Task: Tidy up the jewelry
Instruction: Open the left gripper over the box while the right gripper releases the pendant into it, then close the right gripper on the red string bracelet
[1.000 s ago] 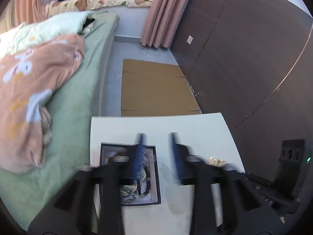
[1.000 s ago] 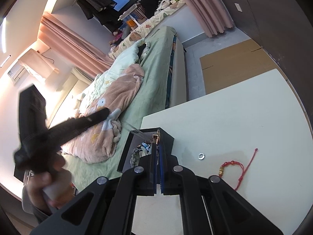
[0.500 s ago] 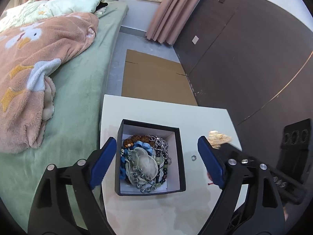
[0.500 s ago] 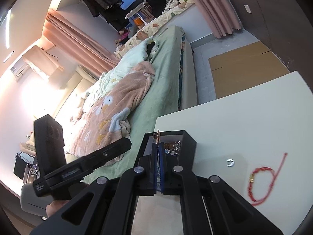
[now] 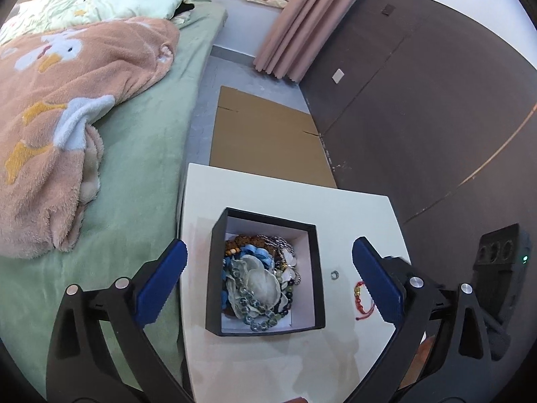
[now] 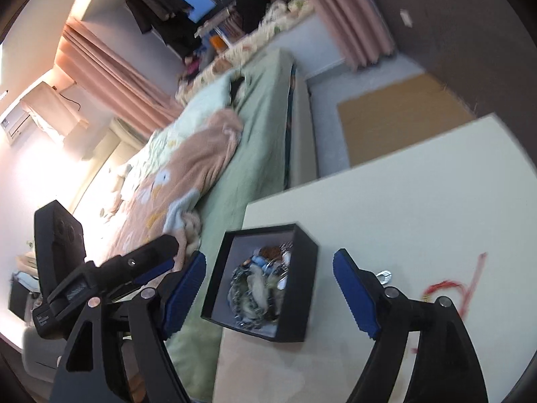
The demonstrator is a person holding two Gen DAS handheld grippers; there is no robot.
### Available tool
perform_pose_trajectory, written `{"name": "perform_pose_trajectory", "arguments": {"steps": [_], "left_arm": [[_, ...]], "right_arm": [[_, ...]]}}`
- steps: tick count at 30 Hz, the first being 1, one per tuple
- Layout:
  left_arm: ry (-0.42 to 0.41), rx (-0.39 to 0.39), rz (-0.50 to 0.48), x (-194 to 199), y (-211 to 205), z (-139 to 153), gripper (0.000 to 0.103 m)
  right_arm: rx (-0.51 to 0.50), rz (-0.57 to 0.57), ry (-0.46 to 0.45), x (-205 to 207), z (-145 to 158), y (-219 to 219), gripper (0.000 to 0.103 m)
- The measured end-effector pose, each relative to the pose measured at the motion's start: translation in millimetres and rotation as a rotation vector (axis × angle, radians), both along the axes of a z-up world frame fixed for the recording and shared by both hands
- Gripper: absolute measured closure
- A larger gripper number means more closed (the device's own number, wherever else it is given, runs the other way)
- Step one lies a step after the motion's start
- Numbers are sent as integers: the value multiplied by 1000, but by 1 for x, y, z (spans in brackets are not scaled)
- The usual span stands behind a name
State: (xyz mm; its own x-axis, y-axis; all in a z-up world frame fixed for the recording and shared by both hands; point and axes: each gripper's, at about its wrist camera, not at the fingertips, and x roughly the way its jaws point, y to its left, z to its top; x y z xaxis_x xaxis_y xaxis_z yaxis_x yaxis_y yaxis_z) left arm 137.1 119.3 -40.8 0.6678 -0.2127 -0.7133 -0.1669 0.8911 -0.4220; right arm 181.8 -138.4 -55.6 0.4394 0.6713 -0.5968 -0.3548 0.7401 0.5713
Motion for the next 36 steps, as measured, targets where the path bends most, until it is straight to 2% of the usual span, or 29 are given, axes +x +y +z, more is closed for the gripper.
{"name": "perform_pose_trajectory", "arguments": {"steps": [3, 7, 15, 18, 20, 23, 26, 28, 30, 34, 36], "left_arm": [[0, 25, -3, -2, -6, 1, 5], [7, 36, -31, -7, -18, 1, 5], [4, 46, -105, -11, -53, 1, 5], [17, 55, -130, -11, -66, -3, 5], [18, 66, -142, -11, -74, -5, 5], [17, 76, -161, -11, -85, -6, 5], [15, 88, -169, -11, -94, -8, 5], [19, 76, -168, -9, -98, -10, 6], [24, 82, -160, -7, -102, -12, 13], [53, 66, -159, 3, -107, -21, 33], [54, 67, -168, 6, -111, -22, 39]], "right_arm": [[-28, -40, 16, -4, 0, -19, 27], [-84, -89, 90, -8, -10, -46, 27], [-169, -161, 131, -13, -18, -85, 27], [-204, -176, 166, -10, -29, -94, 37], [-226, -182, 190, -9, -36, -99, 48], [-267, -193, 219, -4, -49, -102, 60], [-306, -193, 239, 2, -60, -100, 68], [-344, -193, 240, 7, -65, -97, 69], [-368, -188, 239, 10, -69, -93, 71], [-465, -173, 222, 18, -78, -76, 75], [-506, -157, 209, 19, -83, -69, 75]]}}
